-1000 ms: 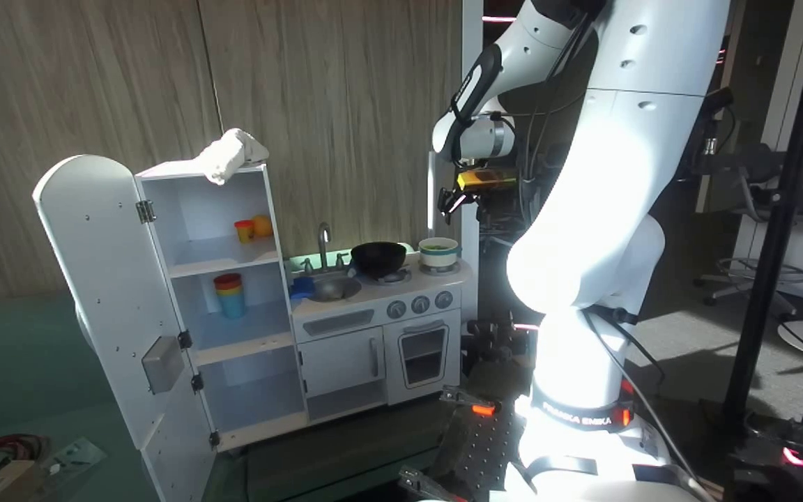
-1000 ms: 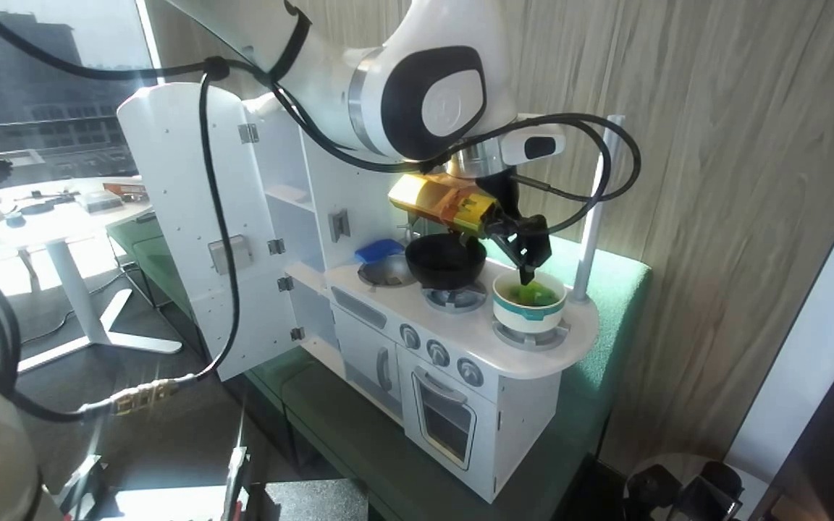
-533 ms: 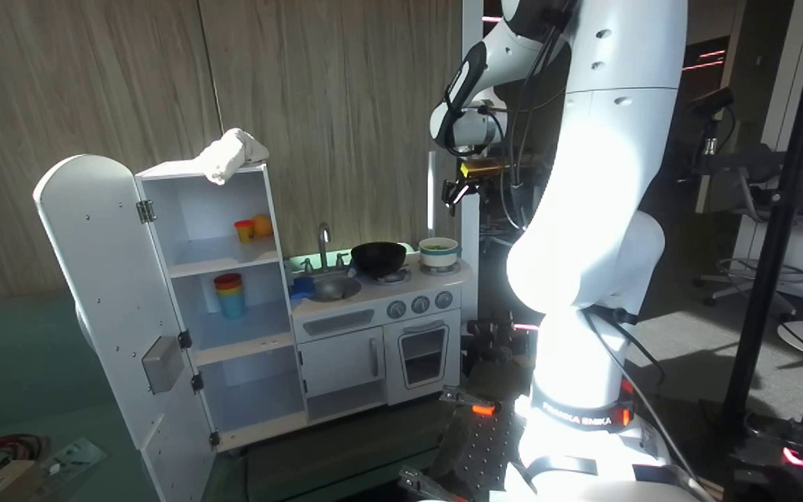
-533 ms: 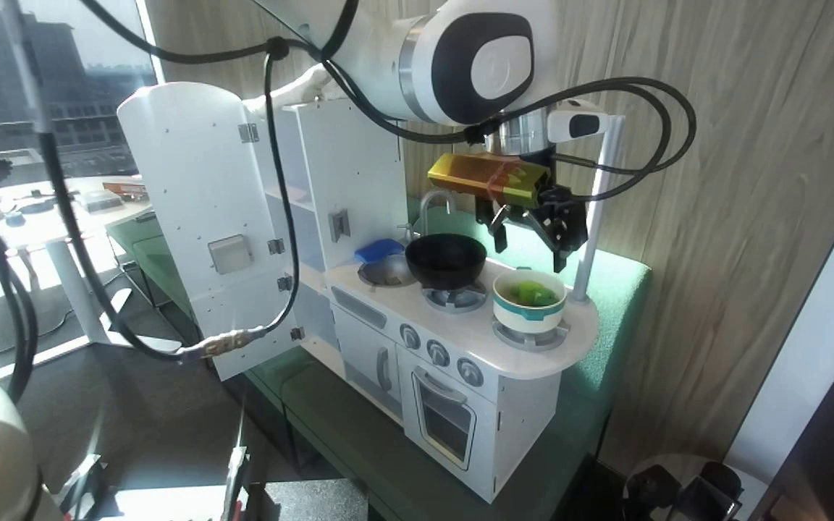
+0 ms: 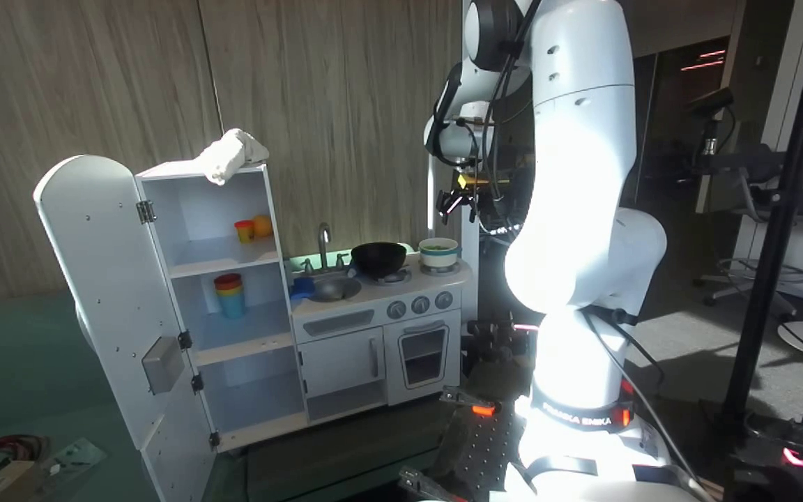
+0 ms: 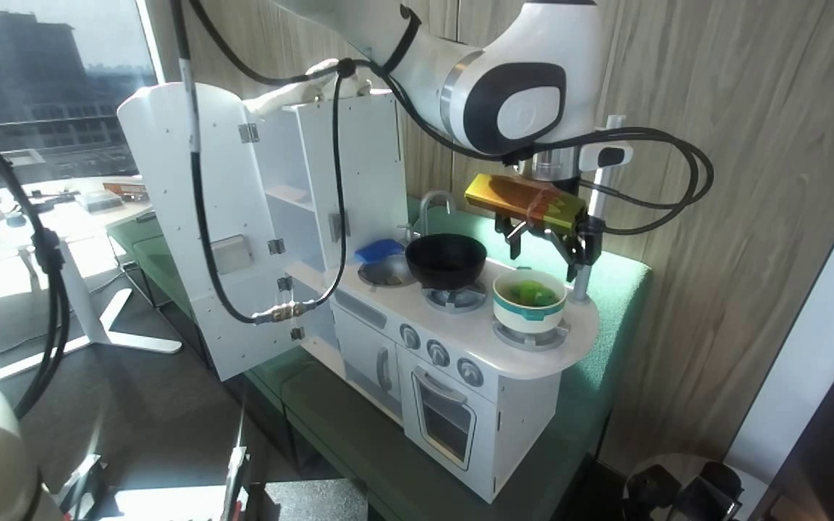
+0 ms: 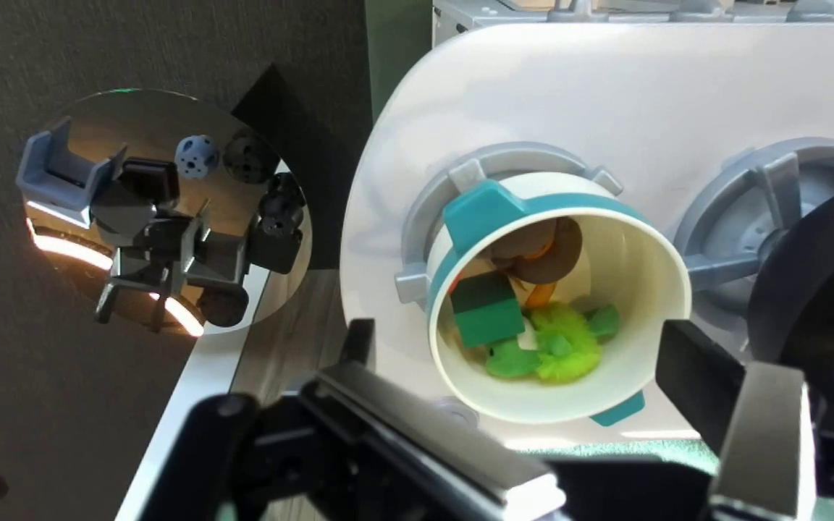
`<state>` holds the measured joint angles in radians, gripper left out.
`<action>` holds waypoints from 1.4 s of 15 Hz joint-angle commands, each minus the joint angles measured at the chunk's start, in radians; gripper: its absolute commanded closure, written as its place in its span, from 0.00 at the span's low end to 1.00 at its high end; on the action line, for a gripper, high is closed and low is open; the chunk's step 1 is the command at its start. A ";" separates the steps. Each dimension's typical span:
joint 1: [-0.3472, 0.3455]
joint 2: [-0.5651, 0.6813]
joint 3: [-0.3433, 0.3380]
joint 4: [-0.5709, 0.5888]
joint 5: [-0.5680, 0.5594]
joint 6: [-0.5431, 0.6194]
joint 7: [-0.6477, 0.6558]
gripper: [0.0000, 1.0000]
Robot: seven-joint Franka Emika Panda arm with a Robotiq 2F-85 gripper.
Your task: Put the plastic fruits in the bowl, then use the spoon to move them around
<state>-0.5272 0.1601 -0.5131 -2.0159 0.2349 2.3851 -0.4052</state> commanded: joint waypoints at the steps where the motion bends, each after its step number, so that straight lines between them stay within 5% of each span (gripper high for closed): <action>1: -0.090 0.120 0.046 0.077 0.123 0.026 -0.113 0.00; 10: -0.272 0.272 0.219 0.251 0.176 0.031 -0.106 0.00; 21: -0.324 0.322 0.292 0.290 0.117 0.031 -0.082 0.00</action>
<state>-0.8345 0.4631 -0.2408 -1.7590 0.3855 2.4151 -0.5137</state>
